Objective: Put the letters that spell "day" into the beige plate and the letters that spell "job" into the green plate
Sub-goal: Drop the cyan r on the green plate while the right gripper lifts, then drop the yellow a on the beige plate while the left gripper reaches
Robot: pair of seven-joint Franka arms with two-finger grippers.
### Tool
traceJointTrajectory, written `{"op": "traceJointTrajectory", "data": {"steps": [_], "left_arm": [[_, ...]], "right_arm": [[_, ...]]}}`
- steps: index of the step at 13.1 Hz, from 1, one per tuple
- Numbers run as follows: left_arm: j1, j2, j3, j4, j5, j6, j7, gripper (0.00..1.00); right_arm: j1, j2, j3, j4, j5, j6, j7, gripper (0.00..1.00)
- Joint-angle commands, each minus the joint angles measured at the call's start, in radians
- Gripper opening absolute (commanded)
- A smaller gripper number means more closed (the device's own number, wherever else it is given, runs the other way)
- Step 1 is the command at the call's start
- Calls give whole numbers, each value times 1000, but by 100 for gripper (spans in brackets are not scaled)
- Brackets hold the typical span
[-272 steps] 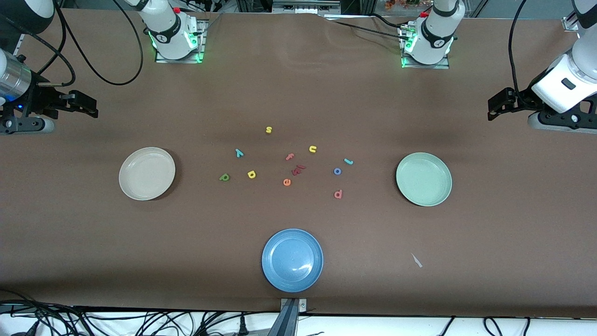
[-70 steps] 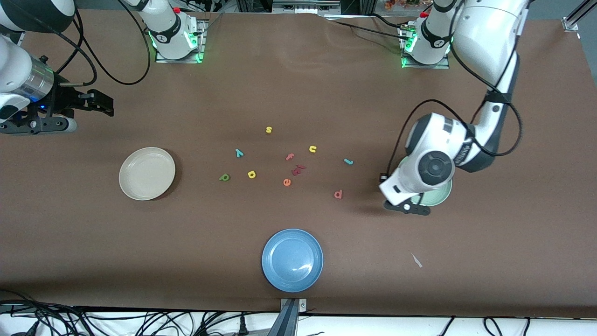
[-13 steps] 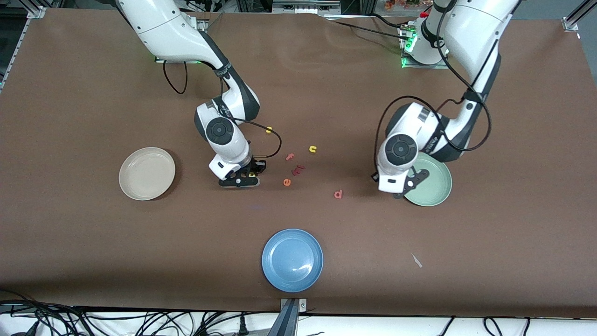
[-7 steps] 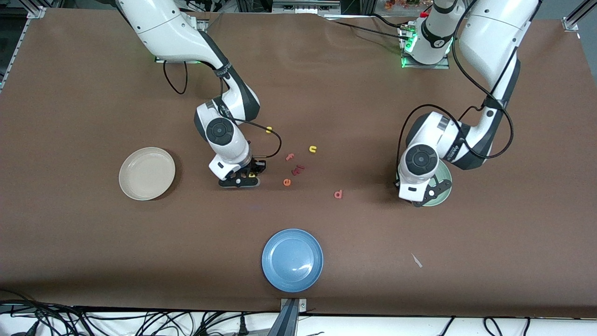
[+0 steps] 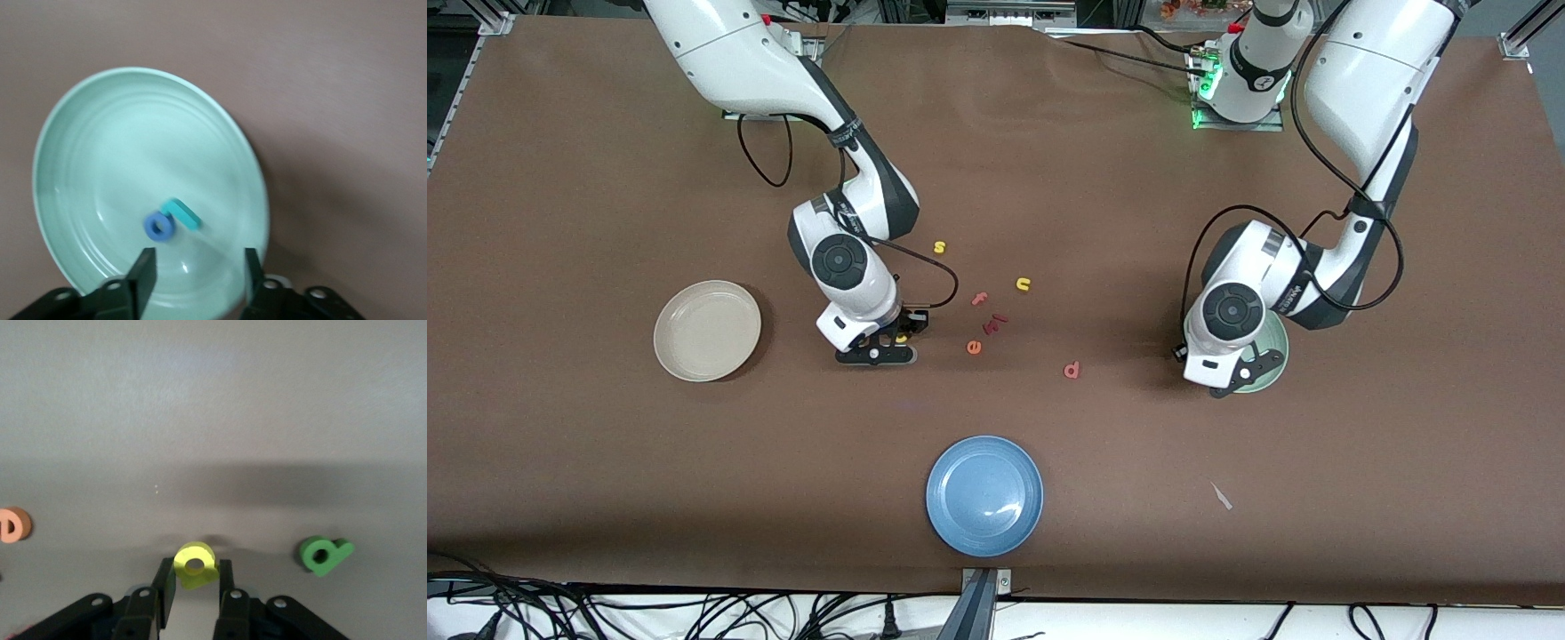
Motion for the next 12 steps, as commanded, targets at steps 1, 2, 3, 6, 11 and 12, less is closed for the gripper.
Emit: {"op": "traceJointTrajectory", "data": {"steps": [1, 2, 3, 6, 11, 12], "left_arm": [[-1, -36, -54, 23, 10, -10, 18, 100], [0, -35, -89, 52, 10, -11, 18, 100], [-9, -29, -110, 72, 10, -11, 18, 100], [-70, 11, -138, 150, 14, -10, 23, 100], [-128, 80, -135, 239, 18, -2, 333, 100], [-122, 88, -134, 241, 15, 2, 430, 100]], "right_arm": [[-9, -59, -29, -4, 12, -86, -54, 10], [-9, -76, -49, -9, 14, -106, -85, 10], [-9, -90, -66, -13, 14, -123, -106, 10], [-9, -130, -112, -36, 14, -171, -175, 10], [-9, -236, -219, -168, 14, -171, -364, 10], [-9, -247, -247, -185, 14, -171, -404, 9]]}}
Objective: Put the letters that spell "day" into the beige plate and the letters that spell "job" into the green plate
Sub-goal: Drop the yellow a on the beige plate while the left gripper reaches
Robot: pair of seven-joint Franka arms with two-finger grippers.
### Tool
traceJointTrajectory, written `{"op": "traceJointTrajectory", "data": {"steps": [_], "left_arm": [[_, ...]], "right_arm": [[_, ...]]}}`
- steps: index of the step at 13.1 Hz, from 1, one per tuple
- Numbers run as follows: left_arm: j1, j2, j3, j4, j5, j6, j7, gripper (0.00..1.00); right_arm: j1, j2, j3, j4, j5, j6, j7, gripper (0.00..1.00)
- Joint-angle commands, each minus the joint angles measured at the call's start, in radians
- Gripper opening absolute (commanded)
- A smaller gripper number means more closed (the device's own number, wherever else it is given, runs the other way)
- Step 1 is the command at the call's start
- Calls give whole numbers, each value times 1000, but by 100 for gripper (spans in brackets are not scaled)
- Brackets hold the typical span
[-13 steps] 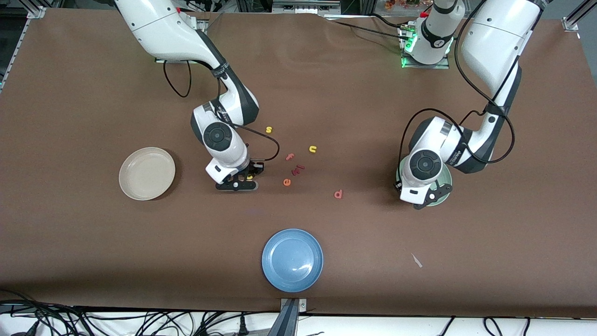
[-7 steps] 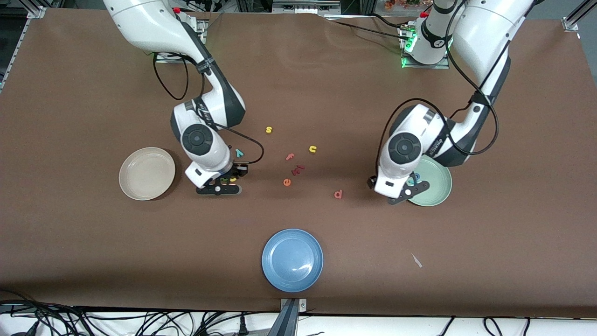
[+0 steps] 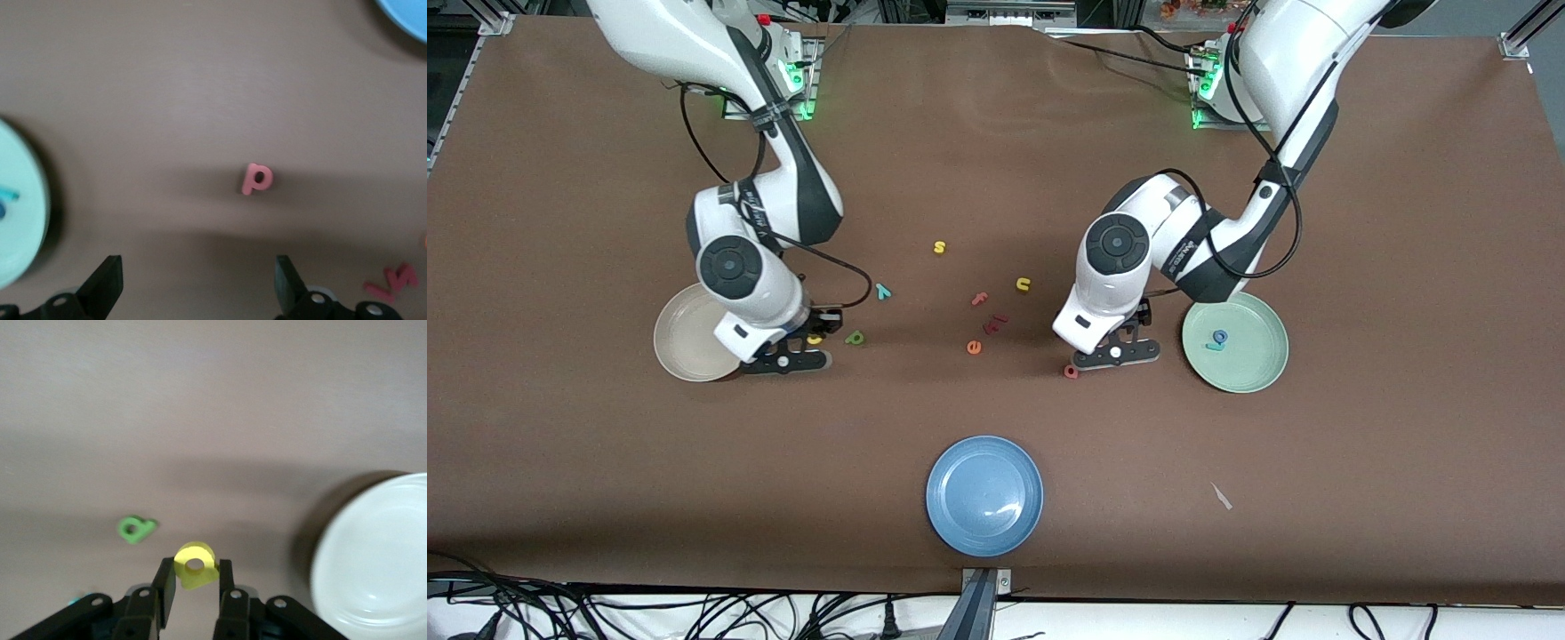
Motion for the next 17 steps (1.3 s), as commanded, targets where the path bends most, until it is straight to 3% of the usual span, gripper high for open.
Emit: {"op": "traceJointTrajectory", "data": {"steps": [1, 4, 6, 9, 10, 12, 17], "left_arm": [[9, 49, 10, 47, 15, 6, 254, 100], [7, 95, 13, 83, 20, 33, 360, 100], [9, 127, 13, 83, 21, 130, 379, 100], [7, 164, 14, 83, 27, 231, 403, 100], [9, 178, 14, 83, 27, 262, 411, 100], [9, 198, 16, 81, 29, 299, 432, 100], [-2, 225, 28, 74, 56, 342, 432, 90]], "right_arm": [[4, -69, -69, -93, 14, 0, -121, 9], [-20, -58, -156, -112, 43, 14, -294, 9], [-100, -44, -161, -112, 102, 16, -440, 9], [-175, 3, -161, -112, 110, 63, -543, 10], [-182, 15, -160, -110, 110, 75, -544, 17], [-180, 31, -158, -104, 154, 73, -525, 100], [-117, 26, -112, -47, 198, -7, -343, 100]]}}
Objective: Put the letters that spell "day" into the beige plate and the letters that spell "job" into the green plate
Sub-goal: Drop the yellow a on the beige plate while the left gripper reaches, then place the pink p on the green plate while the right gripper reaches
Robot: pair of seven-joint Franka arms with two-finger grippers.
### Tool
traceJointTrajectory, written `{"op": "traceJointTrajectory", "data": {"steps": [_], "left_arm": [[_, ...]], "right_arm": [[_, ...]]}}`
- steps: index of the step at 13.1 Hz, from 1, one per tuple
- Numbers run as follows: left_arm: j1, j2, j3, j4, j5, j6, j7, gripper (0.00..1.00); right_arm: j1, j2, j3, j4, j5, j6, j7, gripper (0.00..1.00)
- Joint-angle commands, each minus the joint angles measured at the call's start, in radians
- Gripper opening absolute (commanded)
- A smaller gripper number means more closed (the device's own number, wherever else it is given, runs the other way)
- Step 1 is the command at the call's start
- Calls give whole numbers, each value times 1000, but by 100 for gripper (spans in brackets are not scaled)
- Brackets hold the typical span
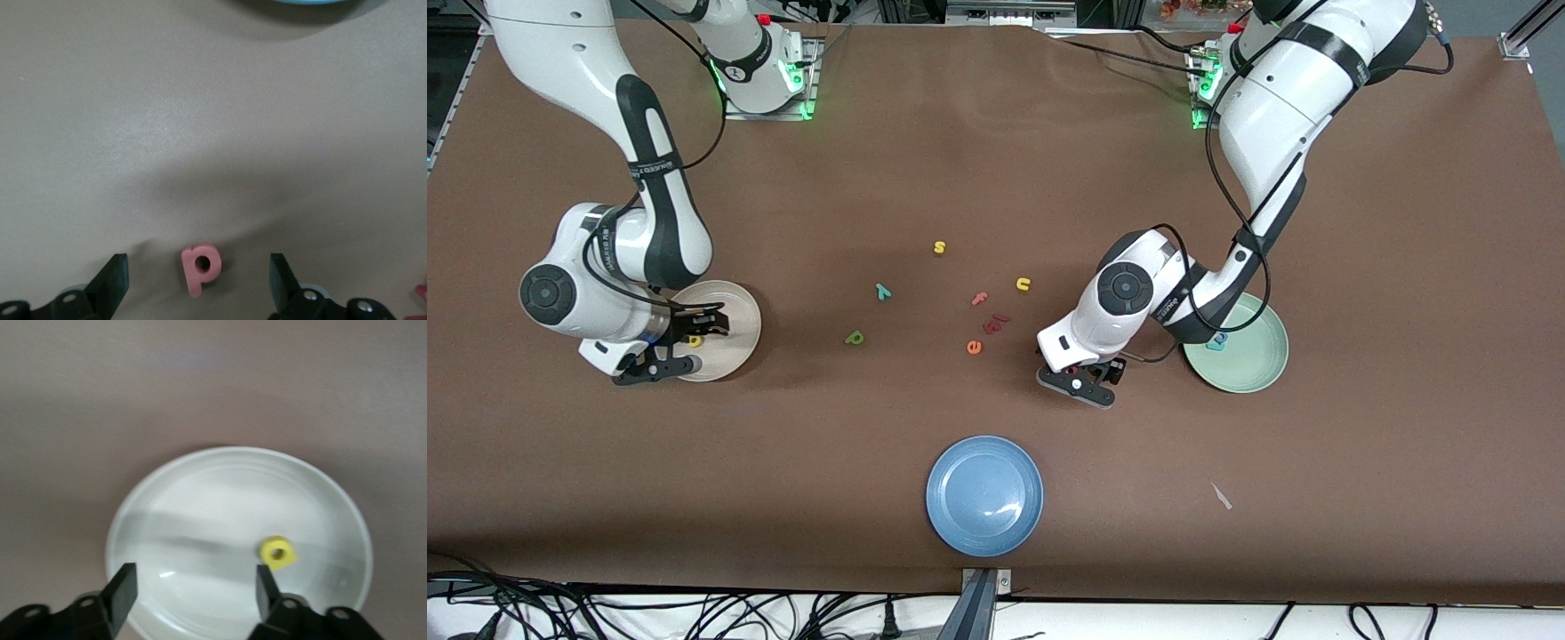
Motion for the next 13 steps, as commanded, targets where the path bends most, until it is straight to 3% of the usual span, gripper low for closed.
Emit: {"op": "traceJointTrajectory", "data": {"steps": [1, 4, 7, 8, 10, 13], "left_arm": [[-11, 26, 9, 23, 60, 16, 14, 81], [-10, 24, 9, 3, 64, 16, 12, 57], [-10, 23, 9, 3, 64, 14, 11, 12], [-10, 20, 9, 3, 64, 10, 11, 1], [7, 7, 7, 3, 64, -4, 8, 0], [50, -66, 2, 9, 63, -169, 20, 0]], "right_arm": [[49, -7, 44, 25, 17, -32, 162, 100], [73, -5, 114, 28, 17, -3, 304, 100], [133, 21, 157, 28, 17, 92, 495, 100], [156, 36, 159, 28, 17, 126, 554, 100], [194, 62, 160, 28, 19, 181, 638, 100], [214, 90, 167, 27, 19, 208, 675, 100]]}}
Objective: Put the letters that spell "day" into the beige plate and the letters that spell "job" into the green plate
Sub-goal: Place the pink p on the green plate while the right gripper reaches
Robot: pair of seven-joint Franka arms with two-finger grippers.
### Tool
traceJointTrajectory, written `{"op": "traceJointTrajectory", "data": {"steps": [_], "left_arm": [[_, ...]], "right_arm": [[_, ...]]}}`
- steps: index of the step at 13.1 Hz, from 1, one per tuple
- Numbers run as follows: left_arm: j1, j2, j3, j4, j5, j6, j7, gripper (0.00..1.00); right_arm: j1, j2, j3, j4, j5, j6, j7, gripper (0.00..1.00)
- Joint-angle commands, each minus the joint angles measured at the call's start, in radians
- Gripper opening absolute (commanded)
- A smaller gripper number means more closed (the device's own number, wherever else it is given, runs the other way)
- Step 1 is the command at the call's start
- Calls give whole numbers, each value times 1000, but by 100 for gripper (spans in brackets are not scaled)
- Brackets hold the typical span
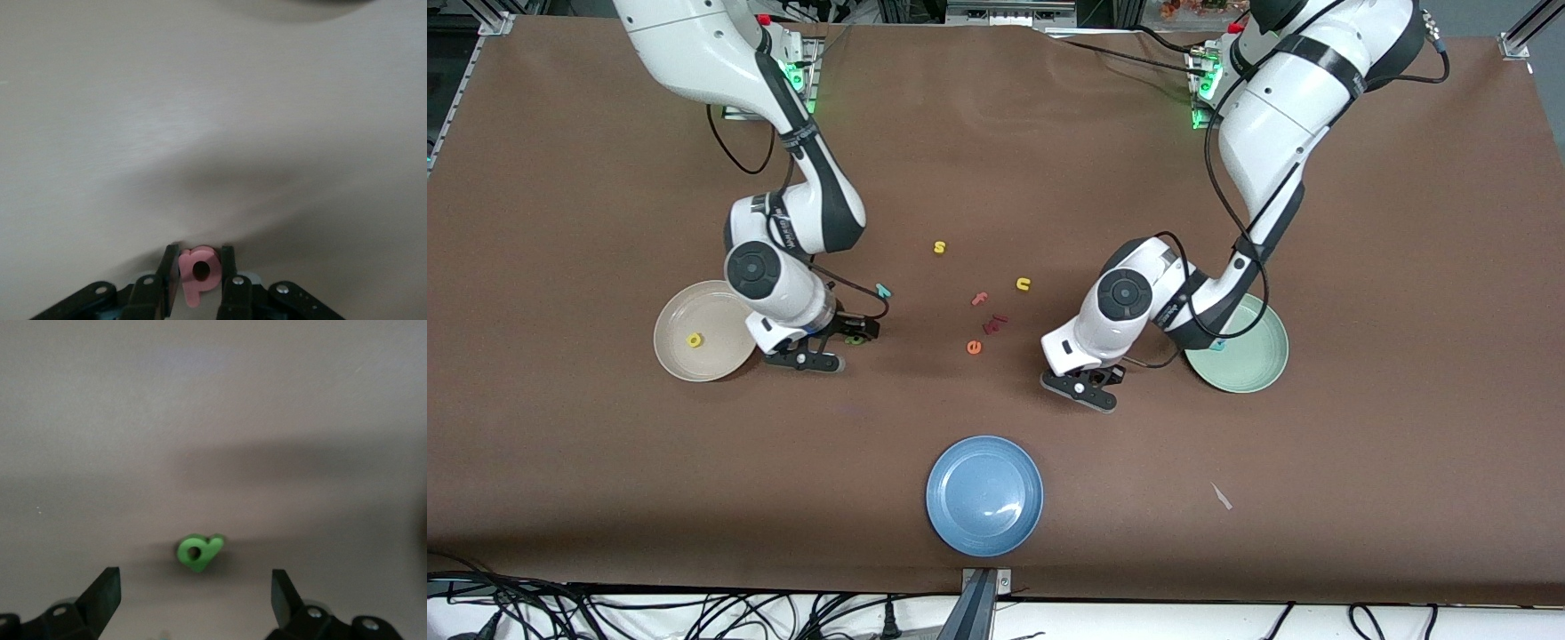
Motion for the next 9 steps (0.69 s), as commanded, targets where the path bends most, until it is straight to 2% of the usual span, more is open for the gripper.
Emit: {"op": "traceJointTrajectory", "data": {"steps": [1, 3, 4, 7, 9], "left_arm": [[56, -102, -5, -14, 23, -174, 23, 0], [99, -159, -6, -31, 23, -315, 67, 0], [119, -178, -6, -47, 23, -346, 93, 0], [205, -253, -6, -180, 23, -357, 148, 0], [276, -265, -9, -226, 24, -351, 199, 0]], "right_arm": [[4, 27, -2, -1, 17, 38, 14, 99], [3, 33, -4, 2, 15, 41, 14, 96], [3, 41, -4, 3, 15, 43, 9, 94], [3, 51, -2, 3, 15, 61, 14, 81], [3, 67, -2, 6, 15, 78, 14, 74]]}}
